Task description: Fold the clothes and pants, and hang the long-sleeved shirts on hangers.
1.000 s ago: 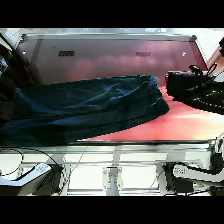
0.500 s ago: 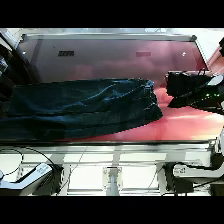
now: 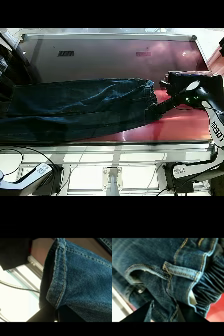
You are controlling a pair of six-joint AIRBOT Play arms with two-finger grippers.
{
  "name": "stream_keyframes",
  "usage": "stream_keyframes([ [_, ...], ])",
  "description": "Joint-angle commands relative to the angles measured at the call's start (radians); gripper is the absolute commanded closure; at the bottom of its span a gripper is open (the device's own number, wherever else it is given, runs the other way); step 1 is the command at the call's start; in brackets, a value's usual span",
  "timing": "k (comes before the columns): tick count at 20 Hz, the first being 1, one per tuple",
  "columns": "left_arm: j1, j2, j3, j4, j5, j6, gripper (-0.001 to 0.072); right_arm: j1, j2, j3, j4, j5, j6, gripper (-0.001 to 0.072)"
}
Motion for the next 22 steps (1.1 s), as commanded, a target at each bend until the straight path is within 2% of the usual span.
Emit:
stream_keyframes([
  [1, 0.0, 0.0, 0.0, 0.0, -0.005, 0.005, 0.0684, 0.001, -0.016, 0.02, -0.052, -0.022, 0.013, 0.0366],
  [4, 0.0, 0.0, 0.0, 0.0, -0.005, 0.004, 0.0684, -0.013, -0.016, 0.043, -0.072, 0.043, 0.009, 0.0366],
  [6, 0.0, 0.0, 0.0, 0.0, -0.005, 0.005, 0.0683, -0.019, -0.016, 0.051, -0.117, 0.054, 0.014, 0.0366],
  [12, 0.0, 0.0, 0.0, 0.0, -0.004, 0.005, 0.0683, -0.038, -0.015, 0.208, -0.121, 0.078, 0.027, 0.0366],
  [16, 0.0, 0.0, 0.0, 0.0, -0.004, 0.004, 0.0683, -0.036, -0.037, 0.211, -0.083, 0.044, 0.016, 0.0367],
  [22, 0.0, 0.0, -0.001, 0.0, -0.005, 0.004, 0.0683, -0.036, -0.118, 0.176, -0.047, 0.121, 0.016, 0.0368],
])
